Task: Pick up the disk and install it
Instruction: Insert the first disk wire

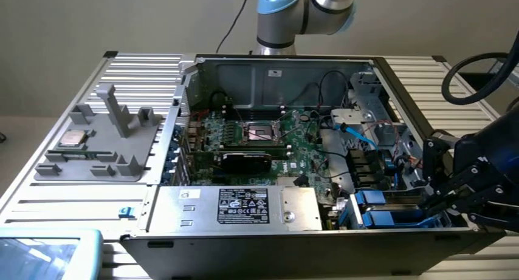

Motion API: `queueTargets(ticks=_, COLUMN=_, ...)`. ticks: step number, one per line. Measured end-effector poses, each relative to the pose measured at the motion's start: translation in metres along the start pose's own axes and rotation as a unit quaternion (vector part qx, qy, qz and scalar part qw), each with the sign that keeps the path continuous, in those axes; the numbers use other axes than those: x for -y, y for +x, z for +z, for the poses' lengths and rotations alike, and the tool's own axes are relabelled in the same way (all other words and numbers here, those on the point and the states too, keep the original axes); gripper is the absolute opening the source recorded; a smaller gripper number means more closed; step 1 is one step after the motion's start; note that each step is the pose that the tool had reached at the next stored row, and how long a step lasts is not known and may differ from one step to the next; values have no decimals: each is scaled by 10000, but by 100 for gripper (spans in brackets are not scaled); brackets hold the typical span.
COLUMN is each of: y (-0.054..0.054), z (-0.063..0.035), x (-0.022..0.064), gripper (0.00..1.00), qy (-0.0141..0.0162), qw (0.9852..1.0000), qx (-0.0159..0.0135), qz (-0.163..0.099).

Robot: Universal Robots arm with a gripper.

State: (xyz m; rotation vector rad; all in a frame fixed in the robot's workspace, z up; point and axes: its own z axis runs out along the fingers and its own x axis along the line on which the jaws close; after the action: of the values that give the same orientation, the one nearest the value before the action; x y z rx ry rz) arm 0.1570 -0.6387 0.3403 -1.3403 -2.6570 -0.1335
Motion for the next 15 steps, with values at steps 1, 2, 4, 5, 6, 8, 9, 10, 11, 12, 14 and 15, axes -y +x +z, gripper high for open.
queueTargets(ticks=1, y=3, z=1, x=-2, gripper=16, qy=-1, qw=10000, qx=0, qz=7)
queueTargets(ticks=2, y=4, z=0, x=-3, gripper=16, qy=-2, qw=10000, qx=1, qz=15)
queueTargets(ticks=4, y=6, z=-1, x=-3, gripper=16, qy=-3, qw=10000, qx=5, qz=35)
queueTargets(ticks=5, y=8, z=-4, x=-2, gripper=16, qy=4, qw=10000, qx=16, qz=43)
queueTargets(ticks=6, y=9, z=-8, x=-1, gripper=16, qy=13, qw=10000, qx=30, qz=51)
queueTargets(ticks=8, y=12, z=-15, x=1, gripper=16, qy=34, qw=10000, qx=63, qz=67)
queueTargets(ticks=9, y=14, z=-19, x=4, gripper=16, qy=41, qw=9999, qx=75, qz=77)
queueTargets(ticks=10, y=19, z=-23, x=9, gripper=16, qy=43, qw=9999, qx=79, qz=86)
queueTargets(ticks=11, y=24, z=-26, x=15, gripper=16, qy=42, qw=9999, qx=80, qz=94)
queueTargets(ticks=12, y=29, z=-29, x=22, gripper=16, qy=40, qw=9999, qx=80, qz=103)
queueTargets(ticks=14, y=43, z=-29, x=39, gripper=16, qy=36, qw=9999, qx=80, qz=122)
queueTargets(ticks=15, y=49, z=-28, x=47, gripper=16, qy=36, qw=9999, qx=82, qz=133)
